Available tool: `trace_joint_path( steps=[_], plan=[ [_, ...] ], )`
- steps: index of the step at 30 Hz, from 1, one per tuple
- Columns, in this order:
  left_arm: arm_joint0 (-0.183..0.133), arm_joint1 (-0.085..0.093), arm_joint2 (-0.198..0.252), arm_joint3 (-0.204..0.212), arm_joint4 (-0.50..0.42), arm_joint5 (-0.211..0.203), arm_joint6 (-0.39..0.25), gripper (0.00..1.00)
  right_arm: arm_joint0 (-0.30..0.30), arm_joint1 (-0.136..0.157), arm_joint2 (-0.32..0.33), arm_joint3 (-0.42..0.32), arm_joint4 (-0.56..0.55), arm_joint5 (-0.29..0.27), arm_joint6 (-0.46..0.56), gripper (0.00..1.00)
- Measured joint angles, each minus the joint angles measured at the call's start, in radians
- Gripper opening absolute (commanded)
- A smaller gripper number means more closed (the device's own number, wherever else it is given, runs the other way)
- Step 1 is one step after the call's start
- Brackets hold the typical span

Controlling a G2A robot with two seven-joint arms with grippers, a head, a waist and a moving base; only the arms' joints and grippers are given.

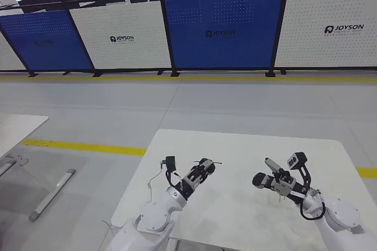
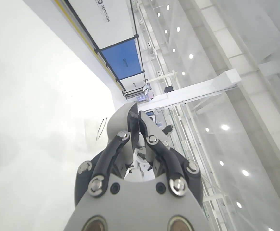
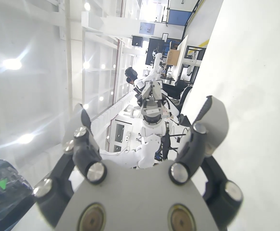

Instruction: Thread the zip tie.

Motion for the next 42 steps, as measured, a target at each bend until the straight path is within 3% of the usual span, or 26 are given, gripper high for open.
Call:
trace_joint_path(
  steps=[6,13,16,19,29,33,36,39,42],
  plan=[
    [0.011,0.007,-0.043,-0.102,-0.010,-0.027,-0.042,0.00,0.000,0.000,0.000,0.000,0.000,0.000,0.000,1.00],
    [0.006,0.014,-0.118,-0.206,-0.134,-0.065,-0.148,0.00,0.000,0.000,0.000,0.000,0.000,0.000,0.000,1.00],
    [0.012,0.018,-0.148,-0.248,-0.117,-0.070,-0.163,0.00,0.000,0.000,0.000,0.000,0.000,0.000,0.000,1.00],
    [0.016,0.019,-0.158,-0.260,-0.081,-0.062,-0.143,0.00,0.000,0.000,0.000,0.000,0.000,0.000,0.000,1.00],
    [0.013,0.019,-0.151,-0.259,-0.100,-0.063,-0.152,0.00,0.000,0.000,0.000,0.000,0.000,0.000,0.000,1.00],
    [0.018,0.021,-0.162,-0.280,-0.134,-0.128,-0.215,0.00,0.000,0.000,0.000,0.000,0.000,0.000,0.000,1.00],
    [0.048,0.026,-0.185,-0.320,-0.163,-0.194,-0.286,0.00,0.000,0.000,0.000,0.000,0.000,0.000,0.000,1.00],
    [0.068,0.029,-0.206,-0.340,-0.157,-0.207,-0.294,0.00,0.000,0.000,0.000,0.000,0.000,0.000,0.000,1.00],
    [0.068,0.029,-0.206,-0.341,-0.155,-0.206,-0.292,0.00,0.000,0.000,0.000,0.000,0.000,0.000,0.000,1.00]
  ],
)
